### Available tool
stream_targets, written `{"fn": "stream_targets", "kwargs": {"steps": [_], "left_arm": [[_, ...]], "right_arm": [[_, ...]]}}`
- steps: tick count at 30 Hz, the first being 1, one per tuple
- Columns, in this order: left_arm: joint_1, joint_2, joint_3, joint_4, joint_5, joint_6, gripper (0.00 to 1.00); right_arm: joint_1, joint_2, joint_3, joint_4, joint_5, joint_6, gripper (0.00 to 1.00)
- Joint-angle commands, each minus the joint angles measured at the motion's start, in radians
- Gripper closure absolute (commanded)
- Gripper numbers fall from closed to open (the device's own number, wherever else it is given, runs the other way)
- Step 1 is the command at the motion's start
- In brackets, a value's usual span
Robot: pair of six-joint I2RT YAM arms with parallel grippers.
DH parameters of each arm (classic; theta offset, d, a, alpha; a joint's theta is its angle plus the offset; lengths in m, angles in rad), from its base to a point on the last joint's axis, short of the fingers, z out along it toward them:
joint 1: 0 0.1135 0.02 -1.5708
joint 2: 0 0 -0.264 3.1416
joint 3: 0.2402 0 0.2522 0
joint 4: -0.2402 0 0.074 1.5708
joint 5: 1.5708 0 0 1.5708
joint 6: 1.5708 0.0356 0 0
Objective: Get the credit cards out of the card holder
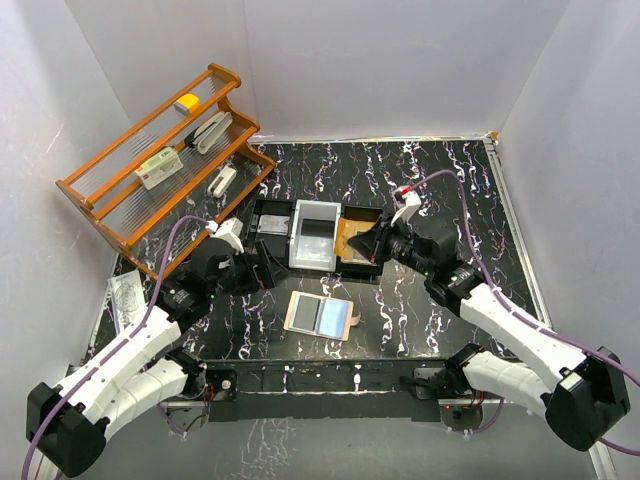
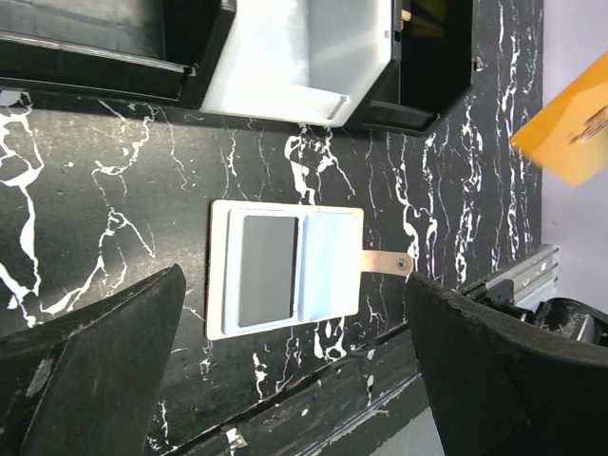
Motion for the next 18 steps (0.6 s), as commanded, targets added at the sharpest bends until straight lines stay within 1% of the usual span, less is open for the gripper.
{"fn": "stream_targets", "kwargs": {"steps": [1,4,8,11,14,18], "left_arm": [[0.006,-0.017,0.039,-0.050,-0.053,0.021,0.01],[0.004,-0.015,0.037,-0.057,-0.062,0.019,0.01],[0.006,-0.008,0.041,-0.065,-0.062,0.021,0.01],[0.006,-0.004,0.039,-0.068,-0.059,0.024,0.01],[0.005,-0.001,0.033,-0.069,-0.055,0.024,0.01],[0.006,0.003,0.033,-0.068,-0.043,0.024,0.01]], "right_arm": [[-0.001,-0.010,0.104,-0.071,0.134,-0.320,1.00],[0.008,0.015,0.151,-0.109,0.224,-0.536,1.00],[0.020,0.090,0.247,-0.203,0.355,-0.811,1.00],[0.034,0.152,0.280,-0.217,0.439,-0.973,1.00],[0.040,0.231,0.295,-0.206,0.484,-1.083,1.00],[0.042,0.326,0.324,-0.176,0.468,-1.149,1.00]]}}
